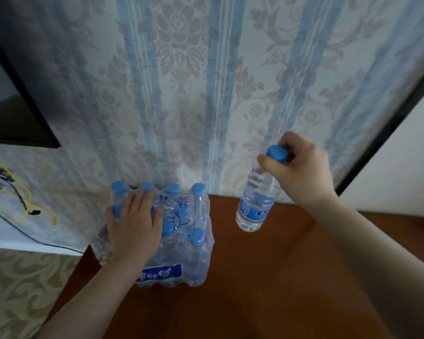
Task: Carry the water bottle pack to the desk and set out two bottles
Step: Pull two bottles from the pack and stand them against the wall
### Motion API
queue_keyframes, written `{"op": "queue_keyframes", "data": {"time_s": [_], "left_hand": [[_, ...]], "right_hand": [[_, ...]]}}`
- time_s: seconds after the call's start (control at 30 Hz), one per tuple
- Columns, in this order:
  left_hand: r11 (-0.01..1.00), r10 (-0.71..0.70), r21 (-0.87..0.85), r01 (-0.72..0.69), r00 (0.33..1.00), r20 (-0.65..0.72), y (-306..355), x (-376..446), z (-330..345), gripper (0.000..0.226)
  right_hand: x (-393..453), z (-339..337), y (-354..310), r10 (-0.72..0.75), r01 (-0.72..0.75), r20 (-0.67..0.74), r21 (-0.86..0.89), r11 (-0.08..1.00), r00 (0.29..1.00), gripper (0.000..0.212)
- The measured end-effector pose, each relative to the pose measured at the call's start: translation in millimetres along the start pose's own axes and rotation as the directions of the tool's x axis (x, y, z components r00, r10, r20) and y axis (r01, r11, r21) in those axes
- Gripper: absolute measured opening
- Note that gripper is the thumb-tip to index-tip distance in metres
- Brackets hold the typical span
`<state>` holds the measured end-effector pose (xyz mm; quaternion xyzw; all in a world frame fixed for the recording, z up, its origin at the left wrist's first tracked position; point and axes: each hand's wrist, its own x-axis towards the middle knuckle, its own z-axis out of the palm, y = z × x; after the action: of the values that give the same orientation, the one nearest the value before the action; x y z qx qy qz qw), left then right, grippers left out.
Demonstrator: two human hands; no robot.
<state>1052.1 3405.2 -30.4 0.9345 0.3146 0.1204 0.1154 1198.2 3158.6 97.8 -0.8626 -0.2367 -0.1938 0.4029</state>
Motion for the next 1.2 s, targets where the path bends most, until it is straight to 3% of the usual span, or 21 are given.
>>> {"op": "queue_keyframes", "data": {"time_s": [0.23,0.43,0.53,0.7,0.77,0.8,0.87,0.9,0.97,1.03,1.1,1.2], "left_hand": [[0.998,0.014,0.065,-0.011,0.999,-0.042,7,-1,2,0.051],[0.997,0.015,0.073,-0.013,1.000,-0.027,7,-4,-1,0.053],[0.997,0.020,0.077,-0.018,0.999,-0.027,6,-5,-2,0.052],[0.996,0.041,0.082,-0.038,0.999,-0.027,0,-9,-3,0.052],[0.996,0.047,0.083,-0.044,0.998,-0.033,-2,-10,-3,0.052],[0.996,0.048,0.078,-0.045,0.998,-0.036,-2,-11,-3,0.052],[0.997,0.047,0.057,-0.045,0.998,-0.036,-3,-13,-3,0.052],[0.998,0.045,0.047,-0.044,0.998,-0.034,-3,-13,-4,0.053],[0.997,0.053,0.058,-0.051,0.998,-0.020,-5,-14,-3,0.055],[0.995,0.070,0.073,-0.069,0.998,-0.008,-9,-15,-2,0.058],[0.995,0.085,0.059,-0.084,0.996,-0.014,-12,-17,-3,0.058],[0.995,0.097,0.029,-0.096,0.995,-0.036,-11,-19,-5,0.059]], "right_hand": [[-62,16,88,0.333,-0.296,0.154,-0.223,0.929,0.930,0.034],[-82,22,110,0.486,-0.440,0.121,-0.278,0.854,0.866,0.030],[-75,14,114,0.549,-0.427,0.197,-0.440,0.790,0.812,0.031],[-47,0,99,0.632,-0.211,0.339,-0.745,0.633,0.697,0.042],[-39,10,80,0.555,-0.088,0.352,-0.783,0.616,0.754,0.052],[-37,19,65,0.457,-0.040,0.383,-0.730,0.683,0.803,0.053],[-36,41,26,0.200,0.006,0.451,-0.416,0.909,0.870,0.038],[-37,54,3,0.074,0.044,0.489,-0.226,0.973,0.869,0.027],[-43,82,-39,-0.157,0.194,0.608,0.005,0.981,0.779,0.013],[-52,111,-66,-0.289,0.310,0.707,0.103,0.945,0.646,0.013],[-60,133,-77,-0.246,0.339,0.796,0.055,0.939,0.553,0.023],[-65,150,-74,-0.160,0.419,0.846,-0.080,0.904,0.508,0.035]]}}
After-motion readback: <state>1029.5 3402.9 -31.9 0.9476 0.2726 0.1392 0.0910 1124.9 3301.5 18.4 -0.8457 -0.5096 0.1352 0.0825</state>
